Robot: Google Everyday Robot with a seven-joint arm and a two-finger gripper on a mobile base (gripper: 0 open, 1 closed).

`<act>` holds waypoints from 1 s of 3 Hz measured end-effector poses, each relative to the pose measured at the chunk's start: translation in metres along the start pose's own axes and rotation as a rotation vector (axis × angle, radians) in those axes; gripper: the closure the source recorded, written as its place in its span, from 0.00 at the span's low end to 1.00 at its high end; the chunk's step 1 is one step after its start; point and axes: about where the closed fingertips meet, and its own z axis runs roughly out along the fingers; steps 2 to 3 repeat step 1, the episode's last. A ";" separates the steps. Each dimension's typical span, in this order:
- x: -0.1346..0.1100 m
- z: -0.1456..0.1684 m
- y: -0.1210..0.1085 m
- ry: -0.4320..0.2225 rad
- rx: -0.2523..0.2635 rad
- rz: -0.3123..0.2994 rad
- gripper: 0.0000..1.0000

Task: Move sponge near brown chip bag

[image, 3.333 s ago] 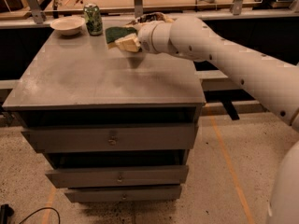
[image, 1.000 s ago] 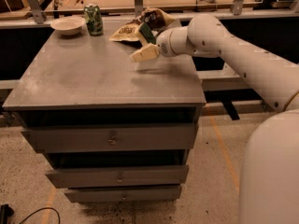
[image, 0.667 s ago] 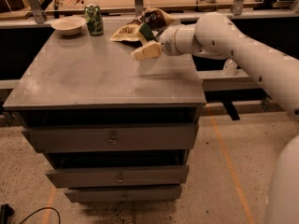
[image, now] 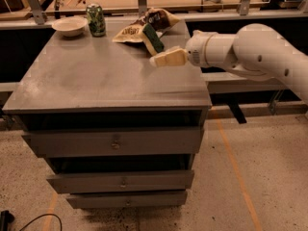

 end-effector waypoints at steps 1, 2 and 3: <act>0.004 -0.013 -0.009 -0.002 0.019 0.008 0.00; 0.004 -0.013 -0.009 -0.002 0.019 0.008 0.00; 0.004 -0.013 -0.009 -0.002 0.019 0.008 0.00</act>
Offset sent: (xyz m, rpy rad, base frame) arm 0.0000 0.0000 0.0000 0.0000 0.0000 0.0000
